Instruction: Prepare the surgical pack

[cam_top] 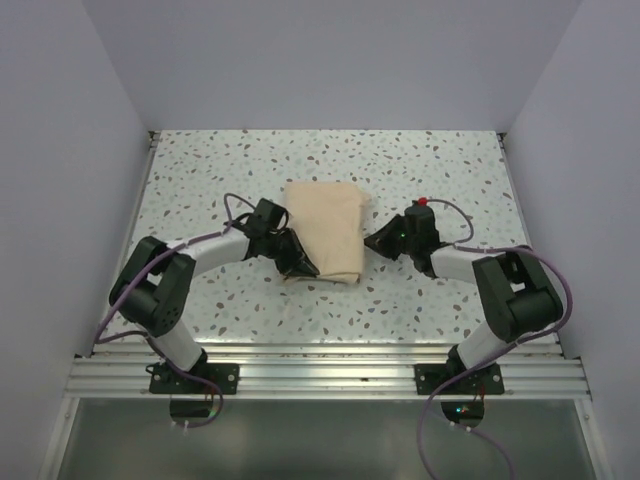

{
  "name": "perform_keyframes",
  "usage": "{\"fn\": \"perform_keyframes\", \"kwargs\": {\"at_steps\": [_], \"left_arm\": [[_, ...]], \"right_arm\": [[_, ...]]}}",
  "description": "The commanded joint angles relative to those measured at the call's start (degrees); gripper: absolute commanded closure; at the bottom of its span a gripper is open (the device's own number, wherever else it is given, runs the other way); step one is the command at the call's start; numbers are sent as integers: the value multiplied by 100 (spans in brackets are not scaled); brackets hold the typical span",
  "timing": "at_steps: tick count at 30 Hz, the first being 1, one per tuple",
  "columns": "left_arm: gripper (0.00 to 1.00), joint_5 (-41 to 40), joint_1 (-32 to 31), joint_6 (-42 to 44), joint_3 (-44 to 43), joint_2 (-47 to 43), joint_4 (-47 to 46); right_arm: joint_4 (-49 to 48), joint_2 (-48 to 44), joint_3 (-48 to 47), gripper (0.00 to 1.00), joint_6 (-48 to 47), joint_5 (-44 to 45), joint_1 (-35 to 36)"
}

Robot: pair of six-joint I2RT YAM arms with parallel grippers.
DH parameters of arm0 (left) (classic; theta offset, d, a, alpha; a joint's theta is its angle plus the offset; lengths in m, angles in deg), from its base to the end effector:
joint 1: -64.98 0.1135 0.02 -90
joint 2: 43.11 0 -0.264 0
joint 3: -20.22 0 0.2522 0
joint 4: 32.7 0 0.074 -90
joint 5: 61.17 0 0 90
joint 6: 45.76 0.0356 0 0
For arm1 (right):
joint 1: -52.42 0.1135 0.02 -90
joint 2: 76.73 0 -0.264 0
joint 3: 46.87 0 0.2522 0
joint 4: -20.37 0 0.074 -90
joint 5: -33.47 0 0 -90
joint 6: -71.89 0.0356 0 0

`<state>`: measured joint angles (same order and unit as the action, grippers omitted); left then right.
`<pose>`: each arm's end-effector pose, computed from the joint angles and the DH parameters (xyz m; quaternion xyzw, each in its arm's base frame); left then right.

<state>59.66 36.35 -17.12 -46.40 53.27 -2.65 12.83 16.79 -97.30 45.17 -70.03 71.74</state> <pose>0.2729 -0.1698 0.1603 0.1958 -0.9126 0.3590 0.0039 0.2886 0.1100 0.1416 0.2806 0.8390 0.3784 0.2723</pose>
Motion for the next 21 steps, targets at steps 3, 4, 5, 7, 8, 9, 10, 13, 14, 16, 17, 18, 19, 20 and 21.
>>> {"fn": "perform_keyframes", "kwargs": {"at_steps": [3,4,5,7,8,9,10,13,14,16,17,18,19,20,21], "left_arm": [[100,-1735,190,713,92,-381,1349],[100,-1886,216,740,5,-470,1568],[100,-2036,243,775,-57,-558,1657],[100,-2353,261,968,-293,-717,1858],[100,-2414,261,1021,-373,-734,1929],[100,-2424,252,1117,-444,-700,1956],[98,-2424,261,1161,-592,-665,2017],[83,-2415,208,1276,-769,-620,2053],[78,-2476,182,1285,-804,-655,2088],[60,-2739,33,1337,-909,-787,2185],[54,-2827,-20,1346,-954,-831,2237],[49,-3002,-116,1364,-989,-892,2307],[43,-3065,-170,1381,-1076,-936,2421],[40,-3065,-274,1390,-1129,-963,2475],[36,-3379,-345,1399,-1260,-1024,2640]], "right_arm": [[1961,-597,-473,80,-1168,31,-419],[2111,-667,-551,77,-1248,84,-437],[2260,-685,-691,74,-1318,49,-454],[2306,-712,-772,62,-1424,-47,-481],[2262,-738,-842,57,-1442,-126,-481],[2183,-730,-894,47,-1477,-205,-490],[2165,-721,-947,42,-1495,-284,-490],[2375,-773,-1141,41,-1504,-338,-490],[2454,-826,-1193,41,-1495,-260,-481],[2718,-931,-1290,41,-1503,-119,-490],[2797,-923,-1404,41,-1486,-66,-490],[2955,-853,-1474,40,-1460,22,-490],[3052,-792,-1562,40,-1451,40,-490],[3114,-721,-1728,38,-1433,40,-490],[3245,-564,-1817,38,-1407,84,-481]]}}
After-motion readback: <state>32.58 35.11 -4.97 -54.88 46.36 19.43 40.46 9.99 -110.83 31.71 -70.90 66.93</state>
